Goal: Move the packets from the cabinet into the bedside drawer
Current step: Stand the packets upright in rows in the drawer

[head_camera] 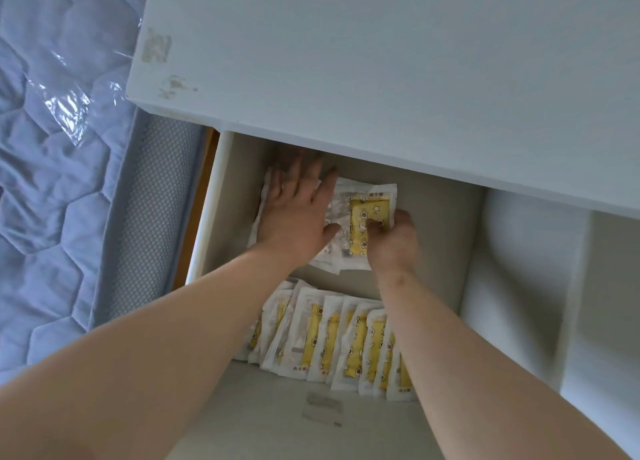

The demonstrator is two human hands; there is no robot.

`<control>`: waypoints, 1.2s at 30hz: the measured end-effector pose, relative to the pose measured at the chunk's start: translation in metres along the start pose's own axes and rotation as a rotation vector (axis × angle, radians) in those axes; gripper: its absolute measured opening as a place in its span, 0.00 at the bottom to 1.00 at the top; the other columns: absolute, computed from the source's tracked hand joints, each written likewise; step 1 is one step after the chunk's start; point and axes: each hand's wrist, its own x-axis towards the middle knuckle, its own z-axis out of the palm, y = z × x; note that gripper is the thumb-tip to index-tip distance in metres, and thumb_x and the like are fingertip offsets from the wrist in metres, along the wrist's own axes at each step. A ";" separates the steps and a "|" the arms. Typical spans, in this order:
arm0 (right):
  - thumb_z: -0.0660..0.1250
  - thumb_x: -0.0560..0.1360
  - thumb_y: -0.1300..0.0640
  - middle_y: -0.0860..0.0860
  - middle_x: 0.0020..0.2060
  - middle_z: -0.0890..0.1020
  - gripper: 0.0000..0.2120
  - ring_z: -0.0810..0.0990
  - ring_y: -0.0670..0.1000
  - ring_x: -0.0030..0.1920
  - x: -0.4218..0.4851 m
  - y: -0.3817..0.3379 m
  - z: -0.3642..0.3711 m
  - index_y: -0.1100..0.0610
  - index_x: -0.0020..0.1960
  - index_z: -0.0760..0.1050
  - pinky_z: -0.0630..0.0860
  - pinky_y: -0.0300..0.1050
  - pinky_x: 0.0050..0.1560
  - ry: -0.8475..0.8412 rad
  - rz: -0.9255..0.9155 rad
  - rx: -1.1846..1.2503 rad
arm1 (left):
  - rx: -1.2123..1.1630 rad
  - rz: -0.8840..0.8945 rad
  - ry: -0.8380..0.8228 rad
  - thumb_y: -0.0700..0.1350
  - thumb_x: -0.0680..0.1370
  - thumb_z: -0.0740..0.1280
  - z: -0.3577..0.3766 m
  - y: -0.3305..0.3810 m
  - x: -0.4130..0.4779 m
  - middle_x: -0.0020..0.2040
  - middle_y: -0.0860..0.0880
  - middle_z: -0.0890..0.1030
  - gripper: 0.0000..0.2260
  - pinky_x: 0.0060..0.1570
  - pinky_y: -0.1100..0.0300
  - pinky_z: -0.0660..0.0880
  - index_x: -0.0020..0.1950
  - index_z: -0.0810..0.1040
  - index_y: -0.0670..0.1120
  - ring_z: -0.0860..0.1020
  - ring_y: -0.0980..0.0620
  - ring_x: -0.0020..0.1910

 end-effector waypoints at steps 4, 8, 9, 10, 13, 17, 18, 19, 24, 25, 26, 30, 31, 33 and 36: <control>0.66 0.75 0.56 0.58 0.51 0.80 0.11 0.79 0.60 0.51 -0.002 0.003 0.000 0.61 0.55 0.75 0.77 0.49 0.50 -0.031 -0.019 -0.023 | -0.112 0.061 -0.216 0.61 0.76 0.61 0.009 -0.006 0.012 0.78 0.54 0.40 0.39 0.72 0.44 0.40 0.77 0.38 0.56 0.37 0.46 0.76; 0.66 0.77 0.54 0.56 0.49 0.81 0.12 0.79 0.57 0.50 -0.012 0.000 -0.002 0.61 0.55 0.75 0.66 0.40 0.39 -0.127 0.014 -0.107 | -0.077 0.021 -0.211 0.54 0.75 0.67 0.017 -0.013 0.005 0.77 0.53 0.45 0.41 0.73 0.45 0.44 0.77 0.40 0.56 0.40 0.45 0.76; 0.65 0.77 0.52 0.56 0.50 0.81 0.13 0.79 0.57 0.51 -0.015 0.001 -0.002 0.61 0.55 0.74 0.65 0.40 0.39 -0.145 0.016 -0.130 | -0.084 0.006 -0.209 0.52 0.75 0.67 0.018 -0.012 0.003 0.77 0.52 0.47 0.41 0.73 0.47 0.46 0.77 0.40 0.56 0.41 0.45 0.76; 0.65 0.76 0.51 0.56 0.50 0.81 0.13 0.79 0.58 0.51 -0.018 0.002 -0.001 0.60 0.55 0.74 0.66 0.41 0.40 -0.160 0.026 -0.144 | -0.079 -0.005 -0.205 0.50 0.75 0.68 0.019 -0.011 0.001 0.77 0.52 0.48 0.41 0.73 0.48 0.48 0.77 0.41 0.55 0.42 0.45 0.76; 0.66 0.76 0.50 0.55 0.50 0.81 0.13 0.79 0.58 0.52 -0.028 0.006 0.008 0.59 0.55 0.74 0.68 0.42 0.41 -0.209 0.070 -0.140 | -0.021 -0.016 -0.190 0.41 0.75 0.64 0.022 -0.008 -0.006 0.76 0.50 0.50 0.38 0.74 0.52 0.51 0.77 0.43 0.53 0.44 0.44 0.76; 0.64 0.77 0.51 0.55 0.50 0.80 0.11 0.78 0.59 0.53 -0.034 0.009 0.017 0.58 0.54 0.75 0.73 0.45 0.45 -0.252 0.045 -0.133 | 0.050 -0.033 -0.221 0.41 0.76 0.64 0.016 -0.012 -0.008 0.77 0.48 0.46 0.37 0.74 0.50 0.48 0.77 0.45 0.52 0.40 0.41 0.76; 0.64 0.76 0.51 0.55 0.52 0.79 0.12 0.77 0.59 0.54 -0.033 0.010 0.018 0.58 0.54 0.75 0.74 0.46 0.48 -0.242 0.035 -0.142 | 0.062 -0.025 -0.224 0.43 0.75 0.65 0.013 -0.013 -0.007 0.77 0.49 0.43 0.37 0.74 0.49 0.45 0.77 0.45 0.52 0.39 0.42 0.76; 0.65 0.76 0.50 0.55 0.53 0.77 0.13 0.76 0.58 0.55 -0.031 0.011 0.017 0.57 0.55 0.75 0.74 0.47 0.50 -0.227 0.035 -0.149 | 0.074 -0.004 -0.230 0.45 0.75 0.66 0.011 -0.013 -0.005 0.77 0.50 0.41 0.39 0.73 0.48 0.42 0.77 0.45 0.52 0.37 0.43 0.76; 0.67 0.75 0.53 0.55 0.48 0.80 0.12 0.78 0.56 0.48 -0.023 0.007 0.010 0.61 0.53 0.73 0.71 0.42 0.43 -0.218 0.039 -0.076 | 0.049 0.042 -0.286 0.57 0.69 0.71 0.002 -0.017 0.003 0.77 0.50 0.44 0.46 0.73 0.46 0.45 0.77 0.44 0.54 0.43 0.45 0.76; 0.67 0.76 0.53 0.54 0.46 0.80 0.12 0.78 0.56 0.47 -0.023 0.006 0.008 0.61 0.53 0.73 0.70 0.42 0.42 -0.222 0.039 -0.072 | 0.066 0.042 -0.262 0.57 0.68 0.72 0.002 -0.018 0.002 0.77 0.50 0.47 0.46 0.72 0.46 0.47 0.77 0.45 0.55 0.46 0.45 0.76; 0.66 0.76 0.53 0.53 0.45 0.79 0.12 0.79 0.56 0.47 -0.023 0.006 0.008 0.61 0.52 0.73 0.71 0.43 0.42 -0.226 0.043 -0.071 | 0.087 0.044 -0.238 0.57 0.68 0.72 0.003 -0.018 0.001 0.76 0.51 0.50 0.45 0.71 0.47 0.50 0.76 0.46 0.55 0.50 0.45 0.74; 0.67 0.75 0.55 0.56 0.43 0.81 0.08 0.82 0.60 0.45 -0.025 0.013 0.012 0.58 0.45 0.70 0.79 0.54 0.47 -0.242 0.074 -0.031 | 0.143 0.058 -0.229 0.57 0.71 0.69 0.008 -0.011 -0.004 0.73 0.49 0.56 0.42 0.70 0.50 0.52 0.76 0.47 0.54 0.57 0.45 0.71; 0.67 0.75 0.56 0.57 0.43 0.81 0.08 0.82 0.61 0.44 -0.026 0.014 0.014 0.57 0.43 0.69 0.79 0.57 0.47 -0.238 0.084 -0.018 | 0.148 0.056 -0.235 0.56 0.71 0.69 0.009 -0.011 -0.005 0.73 0.49 0.56 0.41 0.70 0.50 0.51 0.76 0.47 0.54 0.56 0.44 0.71; 0.66 0.75 0.58 0.59 0.43 0.81 0.09 0.82 0.63 0.44 -0.026 0.014 0.018 0.55 0.39 0.68 0.80 0.59 0.46 -0.214 0.105 0.011 | 0.125 0.040 -0.259 0.57 0.69 0.70 0.010 -0.013 -0.006 0.74 0.48 0.52 0.43 0.72 0.49 0.48 0.76 0.47 0.53 0.52 0.44 0.73; 0.61 0.75 0.62 0.60 0.42 0.81 0.13 0.81 0.64 0.43 -0.026 0.014 0.022 0.52 0.34 0.65 0.79 0.60 0.45 -0.170 0.114 0.061 | 0.051 0.025 -0.294 0.65 0.65 0.71 0.011 -0.017 -0.009 0.76 0.50 0.47 0.49 0.73 0.49 0.42 0.76 0.46 0.53 0.45 0.43 0.75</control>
